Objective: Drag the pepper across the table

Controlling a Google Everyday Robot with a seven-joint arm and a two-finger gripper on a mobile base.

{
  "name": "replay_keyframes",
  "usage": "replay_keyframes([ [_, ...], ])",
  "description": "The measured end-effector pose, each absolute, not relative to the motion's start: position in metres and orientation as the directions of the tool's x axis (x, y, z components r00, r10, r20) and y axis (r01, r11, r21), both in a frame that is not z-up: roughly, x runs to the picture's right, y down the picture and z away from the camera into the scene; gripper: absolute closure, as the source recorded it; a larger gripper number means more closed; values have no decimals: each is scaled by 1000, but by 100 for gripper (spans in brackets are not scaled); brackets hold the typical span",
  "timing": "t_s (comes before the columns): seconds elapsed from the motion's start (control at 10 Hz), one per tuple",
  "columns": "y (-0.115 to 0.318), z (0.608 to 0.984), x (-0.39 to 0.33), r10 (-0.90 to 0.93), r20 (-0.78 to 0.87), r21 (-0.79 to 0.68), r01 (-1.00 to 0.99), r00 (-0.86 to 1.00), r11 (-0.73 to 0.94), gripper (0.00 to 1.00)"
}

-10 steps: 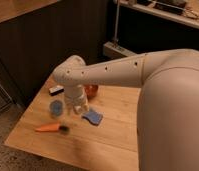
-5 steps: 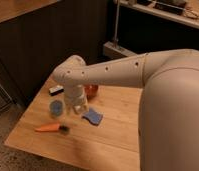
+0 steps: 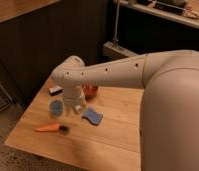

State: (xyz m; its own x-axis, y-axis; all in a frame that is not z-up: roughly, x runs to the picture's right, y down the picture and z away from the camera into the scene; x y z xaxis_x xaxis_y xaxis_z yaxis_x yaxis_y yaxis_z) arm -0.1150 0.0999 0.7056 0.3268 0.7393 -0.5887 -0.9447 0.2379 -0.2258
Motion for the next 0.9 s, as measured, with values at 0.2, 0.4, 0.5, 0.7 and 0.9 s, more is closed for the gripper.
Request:
replay_keyframes([
  [0.2, 98, 710, -123, 728, -555, -245, -915, 403, 319, 35],
  [0.4, 98, 710, -137, 718, -521, -275, -887, 462, 371, 35],
  [0.5, 99, 710, -147, 709, -505, -291, -870, 492, 397, 35],
  [0.7, 104, 705, -168, 681, -450, -360, -815, 578, 454, 35],
  [0.9, 107, 700, -183, 634, -373, -428, -732, 677, 530, 35],
])
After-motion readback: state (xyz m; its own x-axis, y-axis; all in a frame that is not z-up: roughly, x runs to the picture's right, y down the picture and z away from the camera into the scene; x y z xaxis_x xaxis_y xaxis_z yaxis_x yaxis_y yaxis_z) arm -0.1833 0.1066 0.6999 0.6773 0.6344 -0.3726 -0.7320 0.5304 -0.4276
